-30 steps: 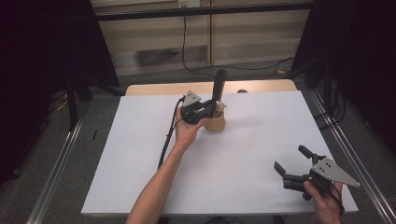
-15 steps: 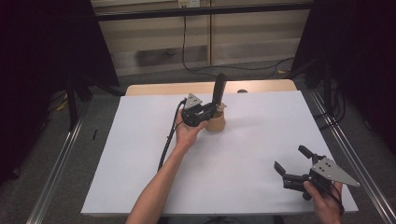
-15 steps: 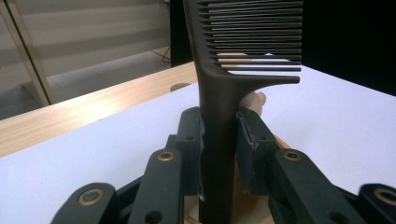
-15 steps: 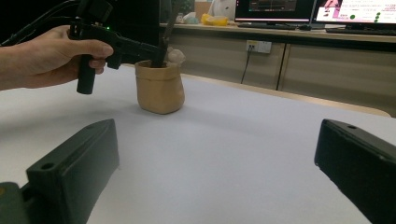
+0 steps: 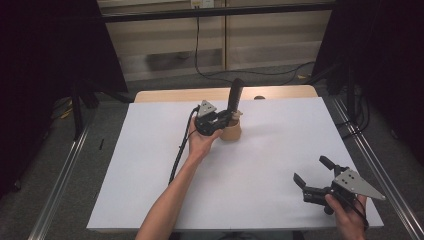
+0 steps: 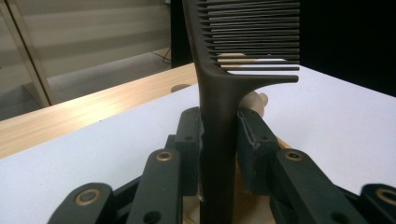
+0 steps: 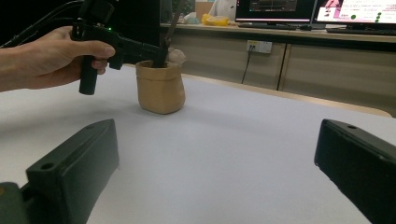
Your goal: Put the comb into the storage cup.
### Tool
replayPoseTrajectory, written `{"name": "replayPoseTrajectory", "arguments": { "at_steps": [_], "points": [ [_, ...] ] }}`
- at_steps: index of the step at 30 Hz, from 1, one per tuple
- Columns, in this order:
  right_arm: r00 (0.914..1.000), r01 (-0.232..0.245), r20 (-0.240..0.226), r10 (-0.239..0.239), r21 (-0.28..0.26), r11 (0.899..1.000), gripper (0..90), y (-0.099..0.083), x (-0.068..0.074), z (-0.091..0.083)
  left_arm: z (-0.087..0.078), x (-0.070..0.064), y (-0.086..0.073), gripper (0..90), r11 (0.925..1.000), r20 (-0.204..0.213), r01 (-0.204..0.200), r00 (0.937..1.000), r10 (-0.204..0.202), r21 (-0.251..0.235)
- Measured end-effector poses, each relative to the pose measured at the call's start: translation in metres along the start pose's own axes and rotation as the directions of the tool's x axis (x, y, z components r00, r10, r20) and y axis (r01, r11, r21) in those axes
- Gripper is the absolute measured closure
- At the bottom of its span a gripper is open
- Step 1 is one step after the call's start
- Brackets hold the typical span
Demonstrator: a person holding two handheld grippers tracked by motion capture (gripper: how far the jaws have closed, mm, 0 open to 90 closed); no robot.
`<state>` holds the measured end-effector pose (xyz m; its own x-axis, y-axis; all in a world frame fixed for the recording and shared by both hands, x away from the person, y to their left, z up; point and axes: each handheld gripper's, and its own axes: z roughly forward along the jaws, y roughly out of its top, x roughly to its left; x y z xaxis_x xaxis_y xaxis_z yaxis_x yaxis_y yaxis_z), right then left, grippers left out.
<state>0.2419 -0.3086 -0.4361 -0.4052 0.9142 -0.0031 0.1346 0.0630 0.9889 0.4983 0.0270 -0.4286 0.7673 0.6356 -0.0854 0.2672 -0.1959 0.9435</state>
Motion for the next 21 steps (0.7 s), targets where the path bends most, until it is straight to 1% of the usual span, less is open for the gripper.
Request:
{"name": "replayPoseTrajectory", "arguments": {
  "at_steps": [3,6,10,11,12,13,15,17,18,20,21],
  "points": [
    [1.0,-0.001,0.001,0.001,0.0,1.0,0.0,0.0,-0.0001,0.0,-0.0011,0.0015,0.0009,69.4,0.9999,-0.005,0.011,0.9999,-0.011,-0.011],
    [1.0,0.001,0.001,-0.001,0.001,1.0,0.0,-0.0002,0.0,0.0006,-0.0019,0.0025,0.0009,68.7,0.9999,-0.001,0.011,0.9999,-0.011,-0.008],
    [1.0,0.002,0.002,-0.002,0.001,1.0,0.0,-0.0002,-0.0002,0.0006,-0.0039,0.0045,0.0022,66.1,0.9999,-0.005,0.0,1.0,0.0,-0.015],
    [1.0,0.002,0.003,-0.002,0.001,1.0,0.0,-0.0002,-0.0003,0.0006,-0.0043,0.0047,0.0027,63.8,0.9998,-0.005,0.004,1.0,-0.005,-0.02],
    [1.0,0.002,0.002,-0.002,0.0,1.0,0.0,-0.0002,-0.0002,0.0007,-0.0047,0.0042,0.0031,62.2,0.9995,-0.009,0.017,0.9998,-0.018,-0.026],
    [1.0,0.004,0.002,-0.004,0.001,1.0,0.0,-0.0002,-0.0003,0.0006,-0.0054,0.0045,0.0035,61.4,0.9997,-0.017,0.003,0.9999,-0.003,-0.023],
    [1.0,0.004,0.001,-0.004,0.001,1.0,0.0,-0.0002,-0.0002,0.0006,-0.0057,0.0039,0.0039,56.5,0.9997,-0.013,0.012,0.9998,-0.012,-0.021],
    [0.9999,0.007,0.008,-0.007,0.002,1.0,0.0,-0.0003,-0.0003,0.0006,-0.0056,0.0026,0.005,52.7,0.9996,-0.028,0.007,0.9996,-0.008,-0.027],
    [0.9999,0.006,0.01,-0.006,0.0,1.0,0.0,-0.0003,-0.0007,0.0006,-0.0059,0.0026,0.0056,50.8,0.9994,-0.027,0.011,0.9996,-0.012,-0.033],
    [0.9999,0.002,0.015,-0.002,0.001,1.0,0.0,-0.0003,-0.0015,0.0003,-0.0063,0.0028,0.0066,45.0,0.9992,-0.034,0.011,0.9993,-0.013,-0.037],
    [0.9999,0.001,0.016,-0.001,0.0,1.0,0.0,-0.0004,-0.0016,0.0001,-0.0064,0.0031,0.0067,40.3,0.999,-0.042,0.018,0.9989,-0.019,-0.04]
  ]
}}
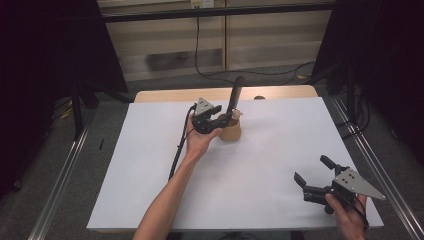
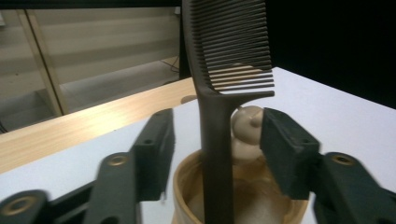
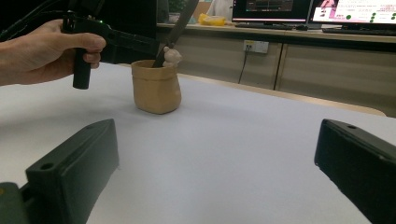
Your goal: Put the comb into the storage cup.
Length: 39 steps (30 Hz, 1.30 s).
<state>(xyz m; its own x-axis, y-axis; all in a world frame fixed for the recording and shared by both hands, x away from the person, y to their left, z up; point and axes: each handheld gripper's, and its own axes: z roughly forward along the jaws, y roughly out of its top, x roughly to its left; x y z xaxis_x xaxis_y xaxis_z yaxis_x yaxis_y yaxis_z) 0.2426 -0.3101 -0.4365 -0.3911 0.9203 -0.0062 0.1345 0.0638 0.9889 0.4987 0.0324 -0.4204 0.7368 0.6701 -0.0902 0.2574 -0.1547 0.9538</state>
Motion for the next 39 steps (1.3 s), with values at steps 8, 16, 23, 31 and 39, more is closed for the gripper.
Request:
{"name": "replayPoseTrajectory", "arguments": {
  "at_steps": [8,16,23,31,39],
  "points": [
    [1.0,-0.003,0.001,0.003,0.003,1.0,0.0,-0.002,-0.001,-0.001,-0.002,0.006,0.002,12.6,0.9986,-0.015,0.038,0.9991,-0.039,-0.037],
    [1.0,-0.002,-0.003,0.002,0.001,1.0,0.0,-0.001,-0.001,0.001,-0.01,0.001,0.008,4.2,0.9984,-0.003,0.046,0.9989,-0.046,-0.033],
    [1.0,0.003,-0.002,-0.003,-0.005,1.0,0.0,0.0,-0.001,0.001,-0.021,-0.001,0.013,3.0,0.998,-0.021,0.036,0.9991,-0.037,-0.052],
    [0.9999,0.007,0.009,-0.007,0.001,1.0,0.0,0.0,0.0,0.003,-0.034,0.0,0.014,1.8,0.9954,-0.028,0.045,0.9985,-0.048,-0.084],
    [0.9999,0.012,0.013,-0.012,0.002,1.0,0.0,0.0,0.001,0.002,-0.043,0.0,0.011,2.0,0.9934,-0.034,0.013,0.9993,-0.017,-0.114]
  ]
}}
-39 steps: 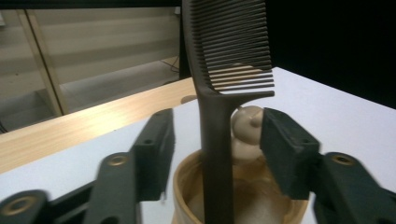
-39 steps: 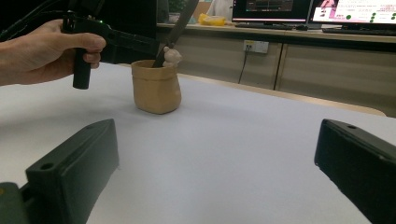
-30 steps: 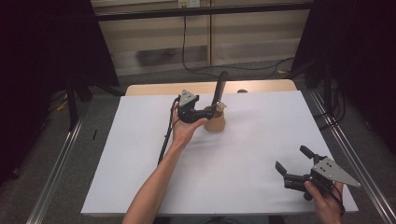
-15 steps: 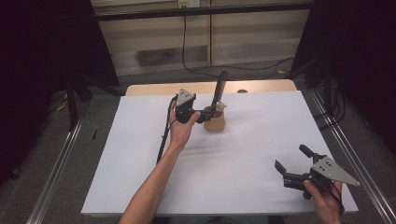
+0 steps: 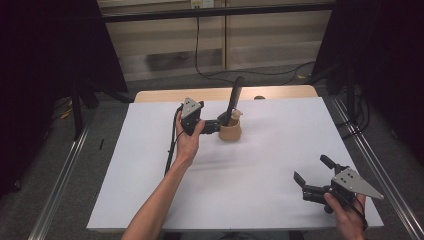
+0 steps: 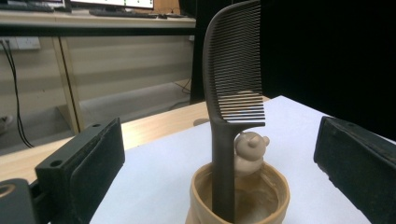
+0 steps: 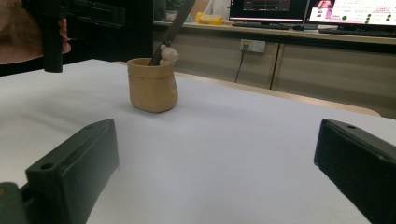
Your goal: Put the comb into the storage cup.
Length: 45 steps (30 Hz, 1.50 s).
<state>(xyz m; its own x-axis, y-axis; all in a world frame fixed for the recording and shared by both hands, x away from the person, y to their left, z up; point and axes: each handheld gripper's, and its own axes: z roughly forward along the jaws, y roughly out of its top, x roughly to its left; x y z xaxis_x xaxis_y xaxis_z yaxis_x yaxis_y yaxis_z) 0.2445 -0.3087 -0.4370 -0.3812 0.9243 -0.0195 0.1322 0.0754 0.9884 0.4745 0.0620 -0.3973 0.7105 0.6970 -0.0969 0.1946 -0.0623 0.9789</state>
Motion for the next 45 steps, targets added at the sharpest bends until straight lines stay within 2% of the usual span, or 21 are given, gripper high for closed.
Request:
{"name": "replayPoseTrajectory", "arguments": {
  "at_steps": [5,9,10,13,15,19,21,23,27,38,45],
  "points": [
    [1.0,-0.003,0.005,0.003,-0.001,1.0,0.0,0.0,-0.001,-0.001,-0.008,0.002,-0.001,1.6,0.9999,-0.022,-0.003,0.9998,0.002,-0.016],
    [1.0,-0.006,0.002,0.006,0.001,1.0,0.0,0.0,0.0,-0.001,-0.014,0.004,-0.003,2.0,1.0,-0.006,-0.005,1.0,0.005,0.002],
    [1.0,-0.005,0.002,0.005,0.004,1.0,0.0,0.0,0.0,-0.001,-0.016,0.004,-0.003,2.1,0.9999,-0.008,-0.015,0.9999,0.015,0.006],
    [1.0,-0.005,0.002,0.005,0.001,1.0,0.0,0.0,0.0,-0.002,-0.022,0.006,-0.001,1.8,1.0,-0.011,0.005,0.9999,-0.005,0.001],
    [1.0,-0.005,0.002,0.005,0.001,1.0,0.0,0.0,-0.001,-0.001,-0.026,0.006,0.001,1.8,1.0,-0.017,-0.002,0.9998,0.002,0.0],
    [1.0,-0.005,0.001,0.005,0.005,1.0,0.0,0.0,0.0,-0.001,-0.034,0.004,0.001,3.1,0.9993,-0.011,0.004,0.9999,-0.004,-0.037],
    [1.0,-0.004,0.003,0.004,0.002,1.0,0.0,0.0,0.0,-0.001,-0.037,0.004,-0.001,3.1,0.9994,-0.022,-0.02,0.9996,0.019,-0.03],
    [1.0,-0.006,0.001,0.006,0.004,1.0,0.0,0.0,0.0,-0.001,-0.04,0.004,-0.002,3.1,0.9994,-0.018,-0.011,0.9998,0.01,-0.032],
    [1.0,-0.004,0.005,0.004,0.005,1.0,0.0,0.0,0.0,-0.001,-0.046,0.003,-0.003,3.1,0.9986,-0.019,-0.035,0.9992,0.034,-0.039],
    [1.0,-0.004,0.004,0.004,0.003,1.0,0.0,0.0,0.0,-0.001,-0.061,0.004,-0.006,3.1,0.9986,-0.025,-0.016,0.9996,0.015,-0.05],
    [1.0,-0.002,0.006,0.002,0.002,1.0,0.0,0.0,0.001,-0.001,-0.07,0.004,-0.009,3.3,0.9978,-0.033,-0.044,0.9986,0.042,-0.05]
  ]
}}
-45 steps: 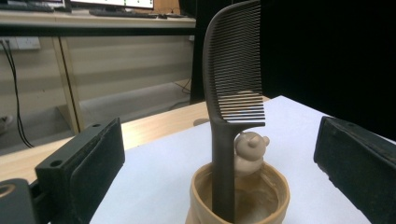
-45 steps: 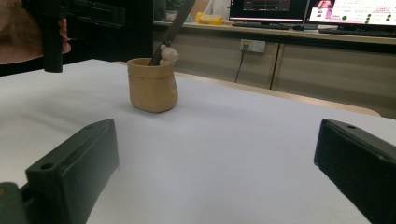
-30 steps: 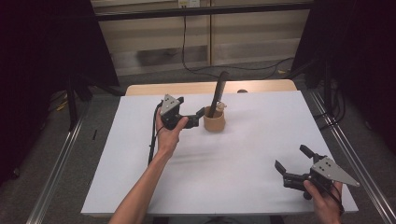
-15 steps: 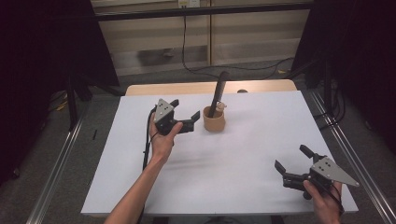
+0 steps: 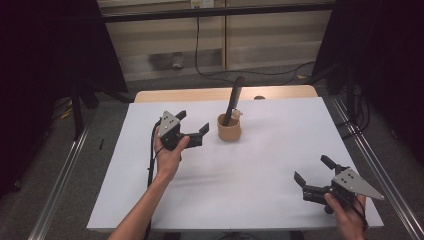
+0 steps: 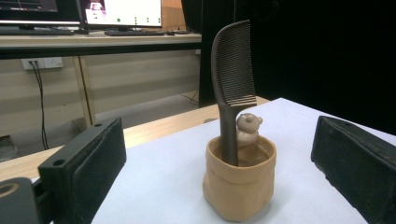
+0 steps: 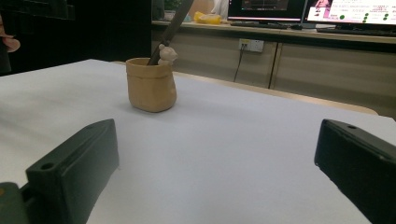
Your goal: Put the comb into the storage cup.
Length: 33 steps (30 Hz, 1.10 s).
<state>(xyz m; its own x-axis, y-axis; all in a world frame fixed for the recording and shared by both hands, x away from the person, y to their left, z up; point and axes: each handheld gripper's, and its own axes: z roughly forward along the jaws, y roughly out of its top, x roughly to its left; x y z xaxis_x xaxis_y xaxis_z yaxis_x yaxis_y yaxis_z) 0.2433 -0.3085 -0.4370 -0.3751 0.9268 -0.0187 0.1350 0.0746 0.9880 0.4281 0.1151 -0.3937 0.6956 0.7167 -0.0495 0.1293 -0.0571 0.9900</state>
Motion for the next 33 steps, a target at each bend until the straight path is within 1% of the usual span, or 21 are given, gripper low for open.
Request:
{"name": "replayPoseTrajectory", "arguments": {
  "at_steps": [2,3,5,7,9,11,13,15,18,19,20,21,22,24,28,30,33],
  "points": [
    [1.0,0.002,0.001,-0.002,0.0,1.0,0.0,0.0,0.0,0.0,-0.002,0.0,-0.001,3.3,1.0,-0.006,0.008,0.9999,-0.008,-0.002],
    [1.0,-0.001,0.001,0.001,0.001,1.0,0.0,0.0,0.0,0.0,-0.002,-0.001,-0.001,3.3,0.9998,-0.006,0.019,0.9998,-0.019,-0.002],
    [1.0,0.001,0.002,-0.001,0.001,1.0,0.0,0.0,0.0,0.0,-0.004,-0.001,-0.002,3.3,0.9996,-0.004,0.028,0.9996,-0.028,0.004],
    [1.0,0.0,0.002,0.0,0.0,1.0,0.0,0.0,0.0,0.0,-0.007,-0.001,-0.001,3.2,0.9988,0.0,0.048,0.9988,-0.048,-0.007],
    [1.0,-0.001,0.002,0.001,0.0,1.0,0.0,0.0,0.0,0.0,-0.009,-0.001,-0.001,2.5,0.9996,0.002,0.03,0.9996,-0.03,-0.002],
    [1.0,0.0,0.0,0.0,-0.002,1.0,0.0,0.0,0.0,0.0,-0.012,-0.001,-0.001,2.1,0.9992,0.006,0.04,0.9992,-0.04,0.0],
    [1.0,0.0,-0.001,0.0,-0.001,1.0,0.0,0.0,0.0,0.0,-0.015,-0.001,-0.001,2.0,0.9994,0.006,0.036,0.9994,-0.036,-0.002],
    [1.0,-0.007,-0.001,0.007,0.001,1.0,0.0,0.0,0.0,0.0,-0.019,-0.002,-0.002,1.9,0.9999,0.003,0.017,0.9999,-0.017,-0.002],
    [1.0,-0.003,0.003,0.003,-0.001,1.0,0.0,0.0,0.0,0.0,-0.024,-0.002,-0.004,2.0,1.0,-0.022,0.003,0.9997,-0.003,0.009],
    [1.0,-0.002,0.004,0.002,0.0,1.0,0.0,0.0,0.0,0.0,-0.025,-0.002,-0.005,2.0,0.9998,-0.028,0.008,0.9996,-0.007,0.016],
    [1.0,-0.003,0.006,0.003,0.0,1.0,0.0,0.0,0.0,0.0,-0.028,-0.002,-0.006,2.0,0.9996,-0.025,0.023,0.9994,-0.022,0.016],
    [0.9999,-0.005,0.009,0.005,0.0,1.0,0.0,0.0,0.0,0.0,-0.03,-0.001,-0.006,2.2,0.9997,-0.031,0.02,0.9993,-0.02,0.015],
    [0.9999,-0.01,0.011,0.01,-0.002,1.0,0.0,0.0,0.0,0.0,-0.032,-0.001,-0.007,2.4,0.9994,-0.037,0.029,0.9989,-0.029,0.019],
    [0.9998,-0.009,0.016,0.009,0.0,1.0,0.0,0.0,0.0,0.0,-0.036,0.0,-0.008,2.4,0.9995,-0.031,0.016,0.9994,-0.015,0.026],
    [0.9998,-0.013,0.016,0.013,-0.001,1.0,0.0,0.0,-0.001,0.0,-0.045,0.002,-0.009,2.4,0.9997,-0.044,0.006,0.999,-0.005,0.024],
    [0.9999,-0.012,0.01,0.012,0.0,1.0,0.0,0.0,-0.001,0.0,-0.049,0.002,-0.01,2.4,0.9998,-0.052,0.02,0.9985,-0.019,0.009],
    [0.9998,-0.012,0.013,0.012,-0.002,1.0,0.0,0.0,0.0,0.0,-0.055,0.003,-0.012,2.4,0.9999,-0.059,0.013,0.9982,-0.013,0.008]
  ]
}}
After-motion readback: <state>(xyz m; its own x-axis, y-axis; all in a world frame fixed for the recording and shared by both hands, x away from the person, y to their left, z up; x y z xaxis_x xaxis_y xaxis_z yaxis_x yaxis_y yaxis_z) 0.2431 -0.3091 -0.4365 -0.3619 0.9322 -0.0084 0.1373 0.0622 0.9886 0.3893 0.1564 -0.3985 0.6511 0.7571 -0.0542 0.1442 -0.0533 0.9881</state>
